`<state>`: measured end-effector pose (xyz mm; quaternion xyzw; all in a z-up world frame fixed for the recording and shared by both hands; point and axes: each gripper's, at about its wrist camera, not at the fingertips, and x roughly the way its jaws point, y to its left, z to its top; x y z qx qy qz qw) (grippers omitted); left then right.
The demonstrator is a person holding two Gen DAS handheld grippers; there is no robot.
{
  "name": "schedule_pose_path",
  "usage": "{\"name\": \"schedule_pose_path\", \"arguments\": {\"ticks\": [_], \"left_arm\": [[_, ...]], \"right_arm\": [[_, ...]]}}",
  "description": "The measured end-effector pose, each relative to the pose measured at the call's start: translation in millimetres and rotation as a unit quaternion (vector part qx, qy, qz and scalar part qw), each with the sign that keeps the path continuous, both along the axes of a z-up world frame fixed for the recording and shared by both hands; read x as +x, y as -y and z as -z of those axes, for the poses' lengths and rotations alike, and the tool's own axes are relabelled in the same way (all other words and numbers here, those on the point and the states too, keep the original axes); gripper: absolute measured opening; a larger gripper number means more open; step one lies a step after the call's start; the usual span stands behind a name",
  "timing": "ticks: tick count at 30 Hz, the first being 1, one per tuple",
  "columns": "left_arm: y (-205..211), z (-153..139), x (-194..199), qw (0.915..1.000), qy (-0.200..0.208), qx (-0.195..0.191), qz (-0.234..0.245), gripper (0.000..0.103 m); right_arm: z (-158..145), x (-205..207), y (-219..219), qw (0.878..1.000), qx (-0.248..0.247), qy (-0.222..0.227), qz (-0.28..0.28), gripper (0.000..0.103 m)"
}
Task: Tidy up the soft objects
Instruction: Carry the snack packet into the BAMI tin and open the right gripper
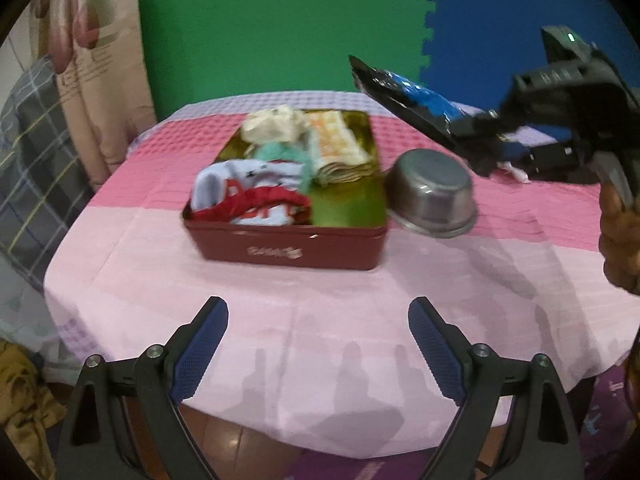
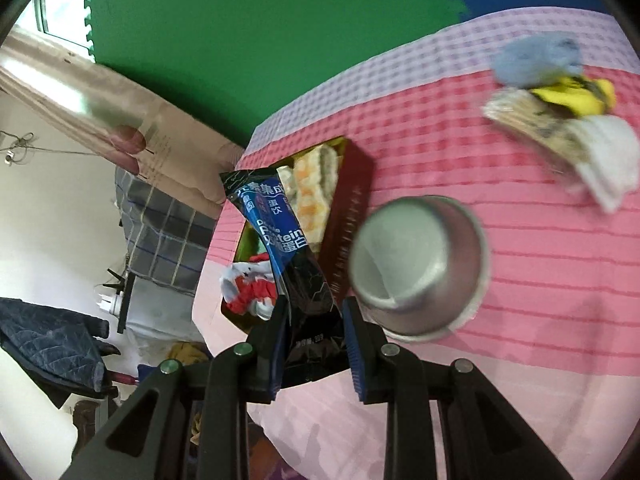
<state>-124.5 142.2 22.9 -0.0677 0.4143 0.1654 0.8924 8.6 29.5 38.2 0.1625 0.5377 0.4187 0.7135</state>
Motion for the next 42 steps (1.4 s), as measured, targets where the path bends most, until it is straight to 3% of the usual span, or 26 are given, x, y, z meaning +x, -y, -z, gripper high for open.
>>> {"name": "schedule_pose_path", "arguments": {"ticks": [10,17,42], "left_arm": [[-26.0,10.8,0.6,0.9987,-0.021,-0.036,-0.028,0.090],[-29.5,11.5,-0.1,0.9983,-0.024,-0.042,-0.032,0.090],[-32.9,10.4,-1.6,0.9973,-0.025,-0.061,-0.031,0.090]], "right_arm": [[21.7,16.9,-57.4,0.997,-0.019,-0.060,0.045,0.026],[24.3,12.5,-79.9,0.996,-0.033,-0.067,0.052,0.026],[35.2,-6.9,-92.8,0.994,-0.043,-0.095,0.043,0.031]]}}
